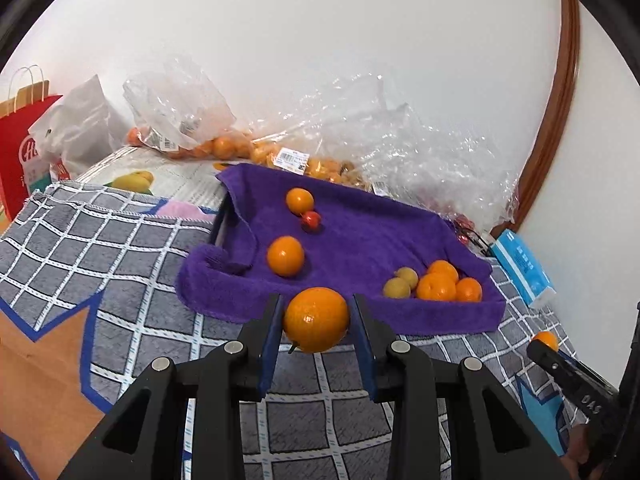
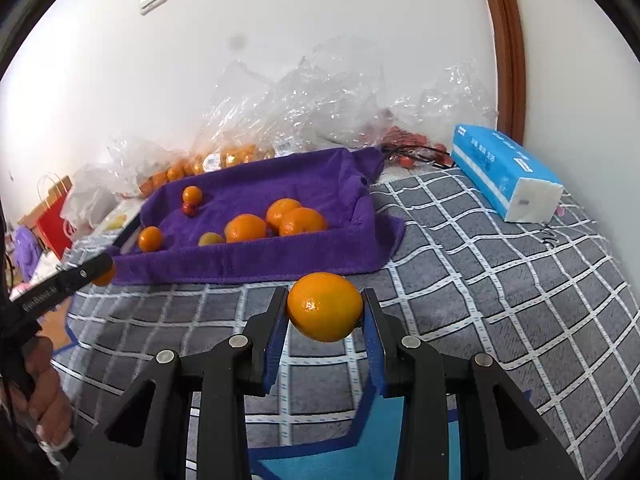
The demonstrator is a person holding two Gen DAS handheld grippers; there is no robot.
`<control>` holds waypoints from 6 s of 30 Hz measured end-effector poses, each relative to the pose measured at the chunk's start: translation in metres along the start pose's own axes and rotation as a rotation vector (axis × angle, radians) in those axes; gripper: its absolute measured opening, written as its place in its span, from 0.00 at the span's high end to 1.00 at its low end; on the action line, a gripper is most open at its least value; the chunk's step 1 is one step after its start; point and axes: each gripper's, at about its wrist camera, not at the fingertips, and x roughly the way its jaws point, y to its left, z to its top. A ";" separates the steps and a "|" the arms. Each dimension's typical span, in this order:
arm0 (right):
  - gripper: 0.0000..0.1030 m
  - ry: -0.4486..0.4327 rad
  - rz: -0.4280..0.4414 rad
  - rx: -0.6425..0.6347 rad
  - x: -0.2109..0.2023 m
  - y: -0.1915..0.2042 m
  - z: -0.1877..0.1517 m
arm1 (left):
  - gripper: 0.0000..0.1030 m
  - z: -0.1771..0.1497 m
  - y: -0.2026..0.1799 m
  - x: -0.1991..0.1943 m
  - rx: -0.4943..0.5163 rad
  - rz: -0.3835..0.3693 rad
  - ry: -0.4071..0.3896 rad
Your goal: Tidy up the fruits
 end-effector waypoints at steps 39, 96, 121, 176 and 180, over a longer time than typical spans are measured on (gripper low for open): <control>0.65 -0.027 -0.029 -0.056 0.105 0.039 0.093 | 0.69 0.080 0.046 0.080 -0.047 -0.090 0.056; 0.60 0.048 -0.062 -0.032 0.145 0.043 0.078 | 0.69 0.059 0.013 0.101 0.084 -0.167 0.112; 0.33 0.055 -0.079 -0.135 0.083 0.081 0.089 | 0.43 0.084 -0.008 0.045 0.152 0.015 0.072; 0.00 -0.051 -0.193 -0.086 -0.142 0.089 0.023 | 0.09 0.021 -0.050 -0.153 0.198 0.053 0.024; 0.00 -0.052 -0.193 -0.085 -0.143 0.089 0.023 | 0.09 0.021 -0.051 -0.154 0.203 0.057 0.025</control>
